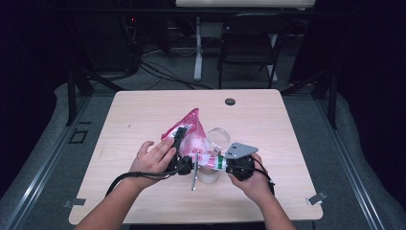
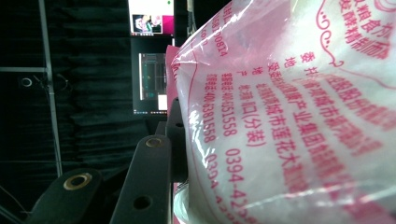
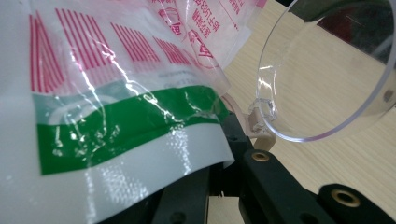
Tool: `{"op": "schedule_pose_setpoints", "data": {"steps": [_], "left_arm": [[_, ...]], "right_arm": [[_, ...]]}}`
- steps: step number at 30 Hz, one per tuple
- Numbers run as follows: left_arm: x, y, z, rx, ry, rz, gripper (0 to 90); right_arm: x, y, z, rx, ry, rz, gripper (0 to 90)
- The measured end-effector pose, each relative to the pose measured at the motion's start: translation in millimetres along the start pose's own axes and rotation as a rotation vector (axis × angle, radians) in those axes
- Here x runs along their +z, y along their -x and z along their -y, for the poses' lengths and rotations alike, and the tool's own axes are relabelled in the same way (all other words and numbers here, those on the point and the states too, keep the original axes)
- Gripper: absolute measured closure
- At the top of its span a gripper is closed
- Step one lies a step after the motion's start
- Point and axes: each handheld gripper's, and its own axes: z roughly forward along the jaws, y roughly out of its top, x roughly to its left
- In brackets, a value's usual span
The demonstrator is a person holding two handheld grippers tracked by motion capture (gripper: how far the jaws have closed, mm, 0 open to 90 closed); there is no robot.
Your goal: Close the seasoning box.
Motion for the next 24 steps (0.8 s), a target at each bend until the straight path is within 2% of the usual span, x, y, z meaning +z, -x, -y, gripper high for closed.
{"op": "schedule_pose_setpoints", "data": {"steps": [4, 6, 7, 8, 10, 14, 15, 16, 18, 22, 24], "left_arm": [[0.3, 2.2, -1.2, -0.009, -0.005, 0.018, 71.6], [-0.2, 2.1, -2.2, 0.002, -0.009, 0.021, 72.1], [0.6, 4.1, -1.6, -0.014, 0.0, 0.024, 72.2], [-0.1, 3.4, -2.3, -0.005, -0.005, 0.021, 72.2], [0.4, 3.1, -1.8, -0.01, 0.006, 0.013, 72.2], [-1.4, 0.0, -1.8, -0.022, 0.0, 0.01, 71.9], [-1.6, -1.6, -2.1, -0.012, 0.007, -0.005, 71.9], [-1.8, -1.4, -1.8, -0.024, 0.005, 0.003, 71.8], [-2.5, -2.6, -1.7, -0.012, 0.018, -0.016, 71.8], [-4.9, -3.7, -2.1, -0.012, 0.006, -0.007, 72.0], [-4.9, -4.7, -2.1, -0.009, 0.022, -0.017, 72.2]], "right_arm": [[0.1, -2.2, -1.1, -0.012, 0.002, -0.013, 90.0], [1.1, -3.2, -1.6, -0.017, 0.001, -0.018, 90.0], [1.4, -3.6, -1.6, -0.02, -0.003, -0.017, 90.0], [1.8, -3.7, -1.5, -0.022, -0.006, -0.019, 90.0], [2.1, -3.5, -1.2, -0.017, -0.005, -0.023, 90.0], [3.2, -2.7, -0.7, -0.012, -0.01, -0.027, 90.0], [3.9, -2.7, -0.4, -0.008, -0.011, -0.026, 90.0], [4.3, -2.6, 0.0, -0.006, -0.015, -0.026, 90.0], [4.6, -2.0, 0.8, 0.0, -0.022, -0.027, 90.0], [4.0, -1.4, 0.9, 0.012, -0.013, -0.03, 90.0], [4.1, -1.5, 0.7, 0.012, -0.014, -0.03, 90.0]]}}
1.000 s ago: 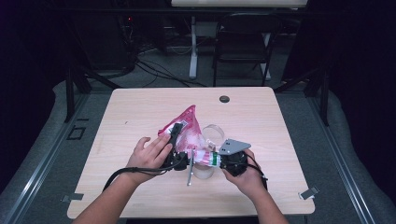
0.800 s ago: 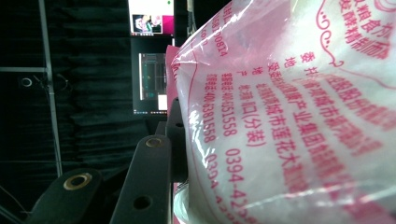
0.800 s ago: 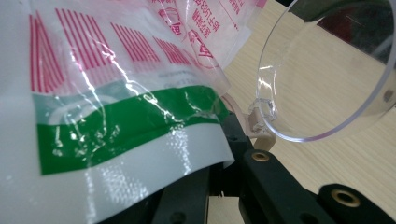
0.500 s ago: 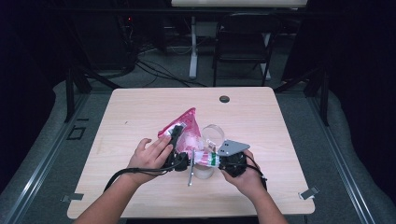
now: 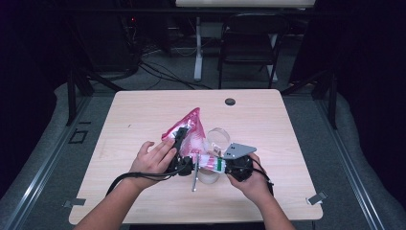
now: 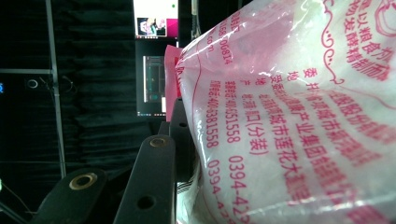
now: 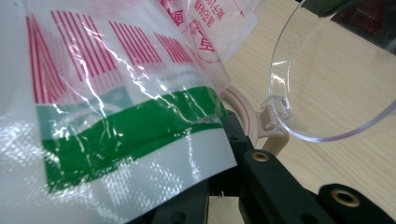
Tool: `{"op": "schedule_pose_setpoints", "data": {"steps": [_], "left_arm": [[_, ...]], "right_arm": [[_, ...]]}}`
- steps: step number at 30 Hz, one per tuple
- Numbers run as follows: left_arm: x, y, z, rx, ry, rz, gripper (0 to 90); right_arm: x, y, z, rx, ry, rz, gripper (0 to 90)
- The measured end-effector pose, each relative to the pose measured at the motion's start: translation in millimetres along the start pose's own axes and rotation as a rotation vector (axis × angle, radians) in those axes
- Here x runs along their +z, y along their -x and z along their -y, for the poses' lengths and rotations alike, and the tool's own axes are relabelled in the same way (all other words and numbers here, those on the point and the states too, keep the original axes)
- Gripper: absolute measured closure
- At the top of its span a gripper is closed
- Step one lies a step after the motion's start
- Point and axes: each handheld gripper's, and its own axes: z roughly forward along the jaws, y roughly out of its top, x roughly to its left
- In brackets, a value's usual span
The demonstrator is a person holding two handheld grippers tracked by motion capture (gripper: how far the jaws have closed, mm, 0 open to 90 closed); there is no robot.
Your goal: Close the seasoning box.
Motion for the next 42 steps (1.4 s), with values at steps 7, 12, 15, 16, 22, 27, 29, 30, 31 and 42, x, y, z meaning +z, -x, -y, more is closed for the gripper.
{"op": "schedule_pose_setpoints", "data": {"steps": [7, 12, 15, 16, 22, 27, 29, 30, 31, 42], "left_arm": [[-2.8, -5.7, -1.7, 0.015, 0.012, -0.022, 72.2], [-3.5, -5.9, -2.4, 0.01, 0.004, -0.009, 72.3], [-3.3, -5.9, -3.1, 0.009, 0.016, -0.018, 72.2], [-3.3, -6.1, -3.6, 0.011, 0.018, -0.02, 72.2], [-2.9, -7.5, -8.7, 0.008, 0.023, -0.016, 72.5], [-0.9, -6.8, -11.7, -0.003, 0.015, -0.002, 73.4], [0.0, -6.8, -12.3, -0.005, 0.015, -0.001, 73.7], [0.9, -5.9, -12.4, -0.009, 0.025, -0.001, 73.8], [0.3, -5.2, -12.9, -0.015, 0.01, 0.013, 73.9], [-0.6, -1.8, -17.1, 0.006, 0.024, 0.013, 74.0]], "right_arm": [[-1.8, -0.2, -0.7, 0.004, 0.008, -0.005, 90.0], [-2.5, -0.4, -0.8, -0.002, 0.009, -0.015, 90.0], [-2.0, -0.1, -0.5, -0.001, 0.004, -0.021, 90.0], [-1.8, -0.1, -0.4, -0.001, 0.003, -0.021, 90.0], [-1.7, 0.4, 0.5, 0.0, 0.01, -0.016, 90.0], [-2.7, 0.5, 0.4, 0.002, 0.014, -0.011, 90.0], [-2.7, 0.1, 0.1, 0.001, 0.015, -0.004, 90.0], [-3.1, 0.0, -0.1, 0.001, 0.016, 0.0, 90.0], [-3.4, 0.3, -0.1, 0.003, 0.016, 0.002, 90.0], [-3.0, 0.4, -0.1, 0.009, 0.019, 0.007, 90.0]]}}
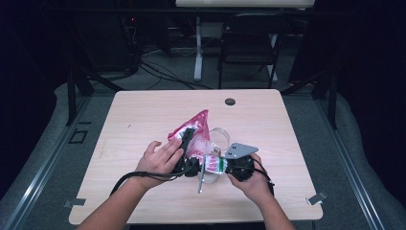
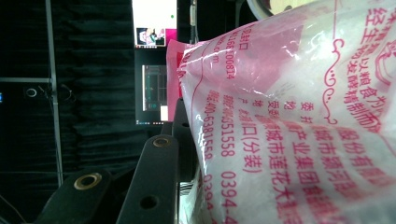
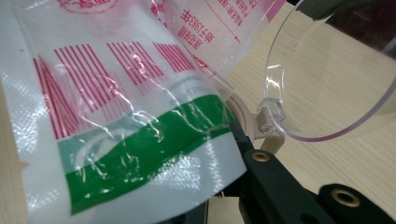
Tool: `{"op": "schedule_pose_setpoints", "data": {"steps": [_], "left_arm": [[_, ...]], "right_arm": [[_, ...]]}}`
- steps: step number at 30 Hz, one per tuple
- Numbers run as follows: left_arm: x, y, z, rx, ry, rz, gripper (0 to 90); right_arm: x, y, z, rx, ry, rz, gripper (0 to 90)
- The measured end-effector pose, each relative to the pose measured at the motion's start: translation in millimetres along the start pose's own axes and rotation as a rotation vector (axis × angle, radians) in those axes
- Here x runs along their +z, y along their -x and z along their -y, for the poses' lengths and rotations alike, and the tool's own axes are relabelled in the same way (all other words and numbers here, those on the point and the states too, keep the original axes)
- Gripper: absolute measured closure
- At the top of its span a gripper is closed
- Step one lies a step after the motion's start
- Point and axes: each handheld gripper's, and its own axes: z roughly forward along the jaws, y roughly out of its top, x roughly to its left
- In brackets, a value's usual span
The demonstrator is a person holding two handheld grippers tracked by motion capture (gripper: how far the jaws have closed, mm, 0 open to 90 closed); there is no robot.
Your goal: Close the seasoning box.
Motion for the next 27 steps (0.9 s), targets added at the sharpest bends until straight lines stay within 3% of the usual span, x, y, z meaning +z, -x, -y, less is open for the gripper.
{"op": "schedule_pose_setpoints", "data": {"steps": [9, 12, 14, 15, 18, 27], "left_arm": [[1.1, 4.7, -1.8, -0.002, 0.017, 0.004, 74.0], [0.1, 5.9, -0.6, -0.01, 0.003, 0.018, 74.0], [2.3, 8.9, 2.0, -0.026, 0.032, 0.002, 73.9], [0.4, 7.9, 1.7, -0.015, 0.007, 0.019, 73.9], [-0.7, 10.0, 3.3, -0.026, -0.01, 0.037, 74.0], [-1.9, 16.2, 10.5, -0.041, -0.02, 0.05, 74.2]], "right_arm": [[0.0, 0.9, 0.2, -0.001, -0.006, 0.002, 90.0], [0.8, 0.2, 0.3, 0.0, -0.004, 0.002, 90.0], [1.0, -0.3, 0.1, -0.004, -0.005, 0.002, 90.0], [1.1, -0.5, 0.0, -0.004, -0.006, 0.002, 90.0], [1.4, -0.9, -0.2, -0.007, -0.009, 0.002, 90.0], [2.1, -2.7, -1.0, -0.02, -0.01, 0.005, 90.0]]}}
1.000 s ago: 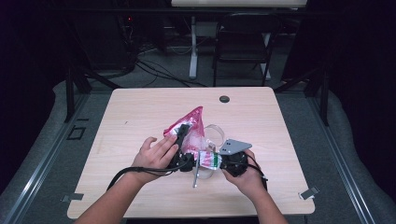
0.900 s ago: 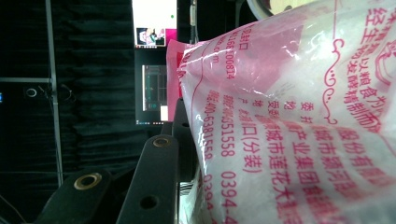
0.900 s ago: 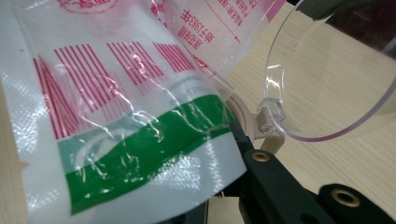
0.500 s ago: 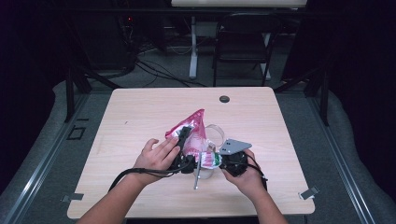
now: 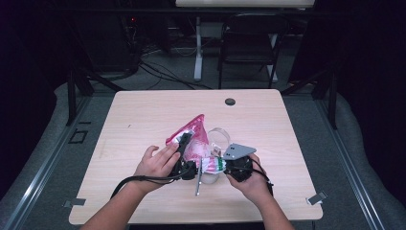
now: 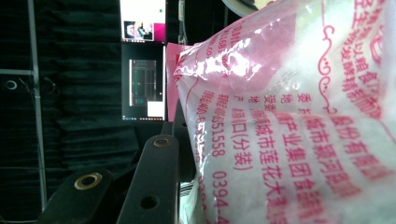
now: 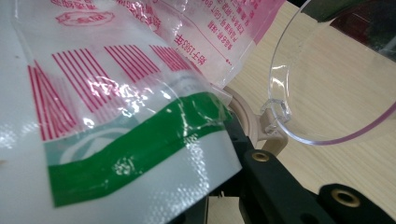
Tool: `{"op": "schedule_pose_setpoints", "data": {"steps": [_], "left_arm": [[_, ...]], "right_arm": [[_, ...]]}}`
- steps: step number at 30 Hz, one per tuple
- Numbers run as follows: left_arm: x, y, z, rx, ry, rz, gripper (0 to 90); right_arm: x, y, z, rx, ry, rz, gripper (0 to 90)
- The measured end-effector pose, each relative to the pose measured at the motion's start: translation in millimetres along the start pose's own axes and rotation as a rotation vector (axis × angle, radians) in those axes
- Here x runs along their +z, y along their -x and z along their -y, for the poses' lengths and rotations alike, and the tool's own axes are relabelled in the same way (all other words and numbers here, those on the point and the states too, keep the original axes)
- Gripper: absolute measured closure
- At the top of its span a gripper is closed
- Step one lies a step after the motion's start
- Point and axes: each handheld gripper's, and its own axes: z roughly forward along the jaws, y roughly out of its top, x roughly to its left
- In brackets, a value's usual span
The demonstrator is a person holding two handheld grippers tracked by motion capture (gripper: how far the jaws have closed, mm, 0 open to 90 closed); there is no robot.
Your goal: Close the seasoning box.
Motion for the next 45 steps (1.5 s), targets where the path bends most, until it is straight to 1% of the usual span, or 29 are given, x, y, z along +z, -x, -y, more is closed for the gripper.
{"op": "schedule_pose_setpoints", "data": {"steps": [1, 2, 5, 6, 8, 9, 10, 11, 14, 15, 16, 17, 20, 22, 24, 28, 30, 31, 32, 33, 34, 41, 45], "left_arm": [[0.6, 0.9, 2.0, -0.006, 0.006, -0.003, 74.2], [0.2, 2.0, 3.6, -0.016, -0.008, 0.012, 74.1], [0.1, 5.1, 7.3, -0.027, -0.017, 0.021, 74.2], [0.1, 6.7, 8.6, -0.044, -0.021, 0.032, 74.2], [0.0, 7.8, 10.8, -0.049, -0.022, 0.03, 74.2], [-0.1, 9.1, 12.0, -0.069, -0.03, 0.038, 74.2], [0.1, 9.2, 13.1, -0.07, -0.027, 0.033, 74.1], [0.2, 10.5, 14.2, -0.083, -0.034, 0.039, 74.0], [0.2, 14.3, 17.3, -0.093, -0.036, 0.043, 73.9], [0.1, 15.6, 18.3, -0.093, -0.038, 0.047, 73.9], [-0.1, 17.4, 19.3, -0.101, -0.046, 0.056, 73.8], [0.3, 17.8, 20.2, -0.1, -0.04, 0.051, 73.8], [-0.1, 20.2, 21.7, -0.123, -0.049, 0.067, 73.5], [0.2, 21.6, 22.3, -0.129, -0.046, 0.065, 73.2], [0.1, 22.7, 22.9, -0.126, -0.057, 0.071, 73.1], [-0.1, 25.4, 24.7, -0.154, -0.064, 0.088, 72.9], [-0.5, 26.7, 25.6, -0.156, -0.071, 0.096, 72.8], [-1.1, 26.5, 26.0, -0.146, -0.085, 0.103, 72.7], [-1.0, 27.9, 26.7, -0.156, -0.087, 0.111, 72.5], [-1.0, 28.2, 27.0, -0.157, -0.086, 0.109, 72.5], [-0.9, 29.4, 27.5, -0.17, -0.086, 0.115, 72.4], [-0.3, 35.5, 29.9, -0.201, -0.091, 0.138, 72.4], [0.0, 36.2, 31.2, -0.234, -0.1, 0.163, 72.4]], "right_arm": [[0.0, -0.1, -0.1, 0.0, 0.001, 0.0, 90.0], [0.0, -0.3, -0.3, -0.001, 0.002, 0.0, 90.0], [0.7, -1.7, -0.8, -0.005, 0.004, 0.002, 90.0], [1.2, -2.0, -0.9, -0.007, 0.006, -0.002, 90.0], [1.7, -2.6, -1.4, -0.012, 0.002, 0.0, 90.0], [2.0, -2.9, -1.7, -0.013, 0.002, 0.002, 90.0], [2.4, -3.0, -2.0, -0.015, 0.003, 0.001, 90.0], [2.7, -3.1, -2.3, -0.015, 0.001, 0.0, 90.0], [4.3, -4.2, -2.8, -0.022, -0.001, 0.0, 90.0], [4.7, -4.8, -2.9, -0.023, -0.004, -0.002, 90.0], [5.0, -5.2, -3.2, -0.023, -0.006, 0.001, 90.0], [5.1, -5.1, -3.5, -0.026, -0.007, 0.003, 90.0], [5.9, -5.2, -3.7, -0.026, -0.004, -0.003, 90.0], [6.1, -5.3, -4.0, -0.026, -0.001, -0.003, 90.0], [6.4, -5.5, -4.2, -0.023, 0.003, -0.004, 90.0], [7.1, -6.4, -4.3, -0.022, 0.003, -0.003, 90.0], [7.2, -6.7, -4.5, -0.025, 0.001, -0.006, 90.0], [7.2, -6.8, -4.6, -0.026, 0.001, -0.006, 90.0], [7.3, -6.9, -4.6, -0.026, 0.002, -0.006, 90.0], [7.4, -7.1, -4.7, -0.026, 0.002, -0.007, 90.0], [7.5, -7.4, -4.8, -0.026, 0.004, -0.003, 90.0], [7.9, -8.5, -5.3, -0.034, 0.003, -0.006, 90.0], [7.8, -8.9, -5.6, -0.035, 0.005, -0.006, 90.0]]}}
